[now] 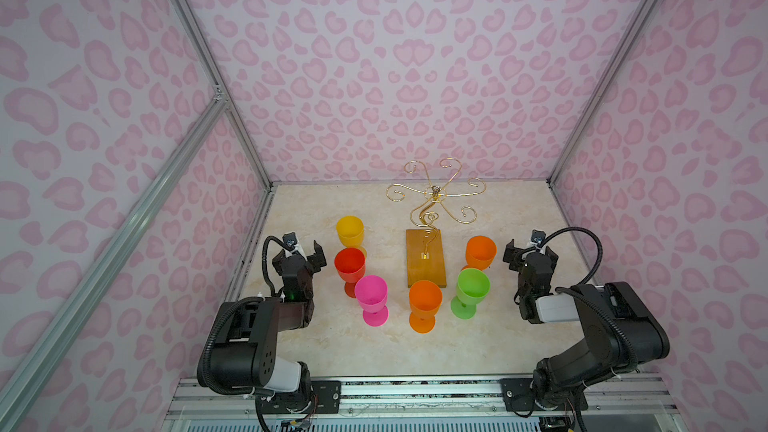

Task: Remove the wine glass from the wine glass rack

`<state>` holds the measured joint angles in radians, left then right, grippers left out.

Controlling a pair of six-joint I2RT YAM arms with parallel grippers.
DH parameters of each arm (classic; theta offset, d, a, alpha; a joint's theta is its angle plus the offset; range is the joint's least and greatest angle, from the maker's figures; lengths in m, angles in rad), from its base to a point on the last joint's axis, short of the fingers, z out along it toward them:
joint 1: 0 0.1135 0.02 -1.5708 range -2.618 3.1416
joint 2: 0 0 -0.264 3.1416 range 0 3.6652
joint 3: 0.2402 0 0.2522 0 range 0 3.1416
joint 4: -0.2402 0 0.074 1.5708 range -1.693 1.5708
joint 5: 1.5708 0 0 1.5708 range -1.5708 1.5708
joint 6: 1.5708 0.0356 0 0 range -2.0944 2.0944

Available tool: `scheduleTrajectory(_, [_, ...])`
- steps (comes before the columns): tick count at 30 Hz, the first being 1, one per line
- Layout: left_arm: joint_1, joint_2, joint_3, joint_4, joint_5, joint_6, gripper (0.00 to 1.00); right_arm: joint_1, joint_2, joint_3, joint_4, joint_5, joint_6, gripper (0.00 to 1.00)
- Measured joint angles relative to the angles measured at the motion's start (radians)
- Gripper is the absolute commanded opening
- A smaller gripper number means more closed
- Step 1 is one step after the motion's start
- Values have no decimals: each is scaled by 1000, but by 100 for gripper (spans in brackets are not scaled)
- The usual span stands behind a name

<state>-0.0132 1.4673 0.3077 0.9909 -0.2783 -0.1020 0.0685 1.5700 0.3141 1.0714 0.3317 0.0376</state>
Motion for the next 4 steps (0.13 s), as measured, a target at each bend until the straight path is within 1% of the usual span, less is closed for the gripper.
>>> scheduleTrajectory(4, [1,1,0,-2,0,0,97,0,0,0,0,0,0,99])
